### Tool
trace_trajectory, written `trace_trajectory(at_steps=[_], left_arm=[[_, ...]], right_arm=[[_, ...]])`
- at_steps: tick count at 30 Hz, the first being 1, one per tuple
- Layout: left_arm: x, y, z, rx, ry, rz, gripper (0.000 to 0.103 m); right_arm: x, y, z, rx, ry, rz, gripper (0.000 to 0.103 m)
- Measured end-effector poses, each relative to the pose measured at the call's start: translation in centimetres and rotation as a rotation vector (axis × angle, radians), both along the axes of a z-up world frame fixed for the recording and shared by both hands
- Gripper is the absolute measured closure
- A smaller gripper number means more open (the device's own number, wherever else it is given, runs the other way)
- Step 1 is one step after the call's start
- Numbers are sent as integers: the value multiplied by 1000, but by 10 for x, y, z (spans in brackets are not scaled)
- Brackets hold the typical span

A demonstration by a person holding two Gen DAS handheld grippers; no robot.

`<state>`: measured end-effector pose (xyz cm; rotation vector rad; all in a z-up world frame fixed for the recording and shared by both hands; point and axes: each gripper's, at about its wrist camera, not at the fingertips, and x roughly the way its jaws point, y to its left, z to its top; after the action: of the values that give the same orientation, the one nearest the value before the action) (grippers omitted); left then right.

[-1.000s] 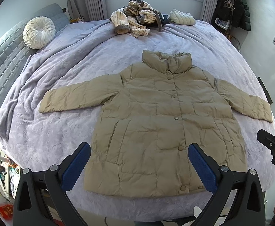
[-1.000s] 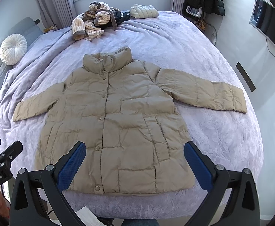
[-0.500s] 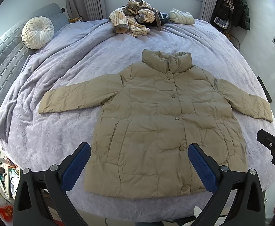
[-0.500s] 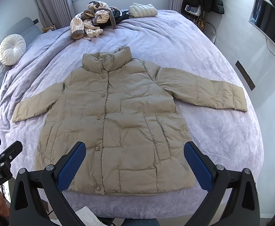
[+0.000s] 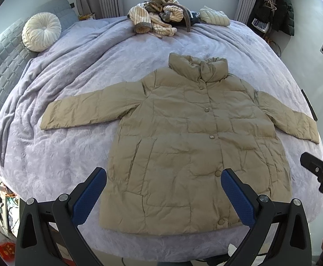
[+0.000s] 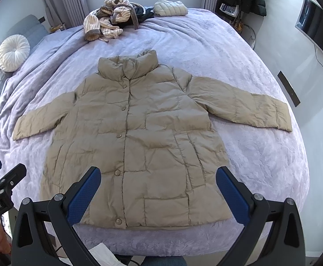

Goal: Fold large clothes

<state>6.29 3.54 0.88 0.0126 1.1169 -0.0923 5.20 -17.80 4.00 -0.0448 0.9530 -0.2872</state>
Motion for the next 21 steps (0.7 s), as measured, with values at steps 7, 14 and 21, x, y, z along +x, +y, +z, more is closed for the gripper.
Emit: trace_trajectory(at_steps=[7, 14, 21], left_arm=[[24, 48, -40, -72, 96, 62, 0], [62, 116, -86, -91, 117, 174, 0], [115, 193, -137, -143, 108, 334, 0]], right_arm=[[35, 14, -16, 105, 81, 7, 0], [96, 44, -63, 214, 194, 49, 0], [162, 102, -145, 210, 396, 193, 0]])
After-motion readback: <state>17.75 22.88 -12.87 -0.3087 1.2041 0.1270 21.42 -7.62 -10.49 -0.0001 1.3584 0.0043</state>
